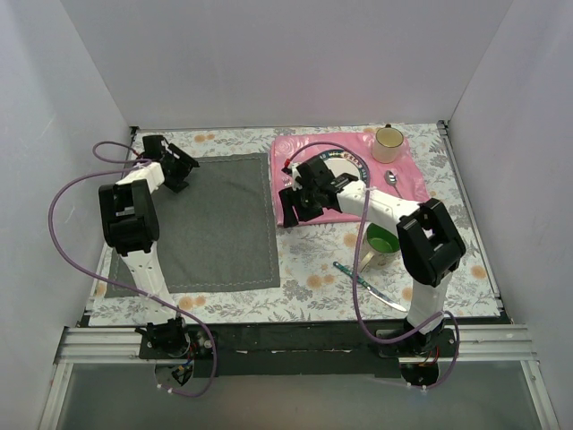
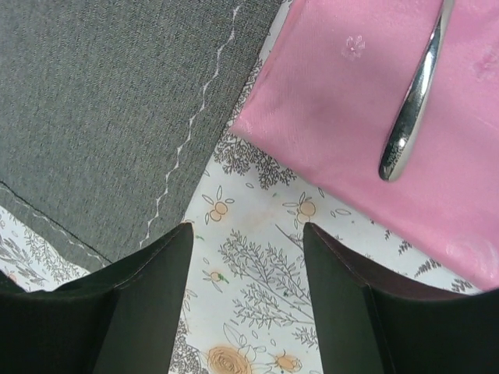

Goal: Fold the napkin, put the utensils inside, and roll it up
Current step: Flatten the napkin out, then fold the napkin

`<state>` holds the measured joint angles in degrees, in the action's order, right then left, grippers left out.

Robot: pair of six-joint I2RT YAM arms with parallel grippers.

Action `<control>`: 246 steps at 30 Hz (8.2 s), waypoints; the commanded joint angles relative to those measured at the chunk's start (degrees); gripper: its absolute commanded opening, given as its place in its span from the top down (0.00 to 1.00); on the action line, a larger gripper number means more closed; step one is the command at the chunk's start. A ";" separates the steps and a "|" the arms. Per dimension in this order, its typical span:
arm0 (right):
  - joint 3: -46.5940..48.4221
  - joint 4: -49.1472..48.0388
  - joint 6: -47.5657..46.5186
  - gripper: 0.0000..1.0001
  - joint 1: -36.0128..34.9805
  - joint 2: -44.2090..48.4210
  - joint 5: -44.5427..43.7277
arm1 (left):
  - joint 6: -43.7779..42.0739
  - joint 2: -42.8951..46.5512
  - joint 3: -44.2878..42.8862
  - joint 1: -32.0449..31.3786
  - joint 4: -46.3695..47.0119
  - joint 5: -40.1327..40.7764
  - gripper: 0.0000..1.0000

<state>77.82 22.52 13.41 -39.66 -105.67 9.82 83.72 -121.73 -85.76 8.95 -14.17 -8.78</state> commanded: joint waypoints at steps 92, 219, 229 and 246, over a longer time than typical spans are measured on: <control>-13.13 -4.77 -1.54 0.64 -16.85 16.28 -6.22 | 11.11 43.33 50.51 36.14 -19.49 34.18 0.62; -22.28 -21.29 6.37 0.36 -10.26 9.17 16.98 | -12.71 25.84 14.11 -20.20 -4.74 -6.84 0.50; -24.03 -25.51 9.88 0.59 -11.67 5.65 15.67 | -7.88 21.10 19.66 -20.03 3.44 -5.99 0.57; -15.52 -9.96 5.58 0.38 -12.02 10.83 6.79 | -7.17 21.37 16.67 -5.36 2.21 -4.59 0.54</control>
<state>55.81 6.90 22.20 -51.53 -98.19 21.19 75.92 -102.15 -66.85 -4.03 -12.91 -14.02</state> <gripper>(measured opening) 0.578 0.462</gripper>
